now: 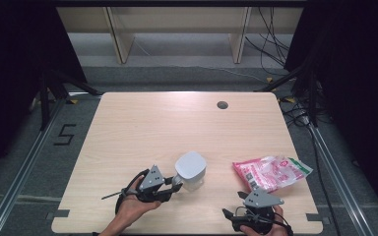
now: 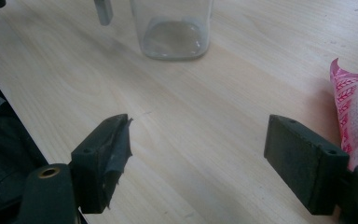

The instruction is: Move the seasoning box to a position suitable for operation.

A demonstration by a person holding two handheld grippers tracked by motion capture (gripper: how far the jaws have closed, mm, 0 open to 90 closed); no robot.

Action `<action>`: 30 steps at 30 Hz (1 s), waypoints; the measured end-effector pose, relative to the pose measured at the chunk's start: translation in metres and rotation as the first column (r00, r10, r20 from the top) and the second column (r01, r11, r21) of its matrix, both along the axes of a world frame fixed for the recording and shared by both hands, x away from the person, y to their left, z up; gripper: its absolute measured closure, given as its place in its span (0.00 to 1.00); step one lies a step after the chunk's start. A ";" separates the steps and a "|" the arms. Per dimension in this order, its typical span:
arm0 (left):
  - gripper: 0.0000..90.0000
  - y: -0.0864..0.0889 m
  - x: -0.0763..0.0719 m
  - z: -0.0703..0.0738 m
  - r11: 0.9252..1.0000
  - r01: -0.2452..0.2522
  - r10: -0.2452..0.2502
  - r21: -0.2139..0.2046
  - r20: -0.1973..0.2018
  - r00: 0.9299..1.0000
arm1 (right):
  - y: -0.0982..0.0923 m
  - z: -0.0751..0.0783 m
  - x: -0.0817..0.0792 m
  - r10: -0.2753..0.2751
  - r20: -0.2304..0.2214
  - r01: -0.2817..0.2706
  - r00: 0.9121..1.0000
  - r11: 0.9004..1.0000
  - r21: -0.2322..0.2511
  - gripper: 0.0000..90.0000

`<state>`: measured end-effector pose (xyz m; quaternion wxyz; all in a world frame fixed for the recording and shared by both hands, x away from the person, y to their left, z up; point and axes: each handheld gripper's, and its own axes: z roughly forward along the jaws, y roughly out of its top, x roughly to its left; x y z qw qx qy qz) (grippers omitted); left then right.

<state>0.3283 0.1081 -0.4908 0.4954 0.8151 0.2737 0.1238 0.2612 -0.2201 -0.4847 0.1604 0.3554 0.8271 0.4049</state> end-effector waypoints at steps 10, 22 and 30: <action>0.76 -0.008 0.023 0.001 1.000 0.000 0.000 0.012 0.016 1.000 | 0.000 0.000 0.000 0.001 0.001 -0.001 1.000 1.000 -0.001 0.26; 0.76 -0.001 0.045 0.000 0.999 -0.041 0.040 0.025 0.050 0.998 | 0.000 0.000 0.001 0.020 -0.007 -0.020 1.000 1.000 -0.004 0.26; 0.75 0.006 0.054 -0.001 0.998 -0.060 0.058 0.031 0.062 0.996 | -0.001 -0.001 0.001 0.014 -0.005 -0.014 1.000 1.000 0.000 0.26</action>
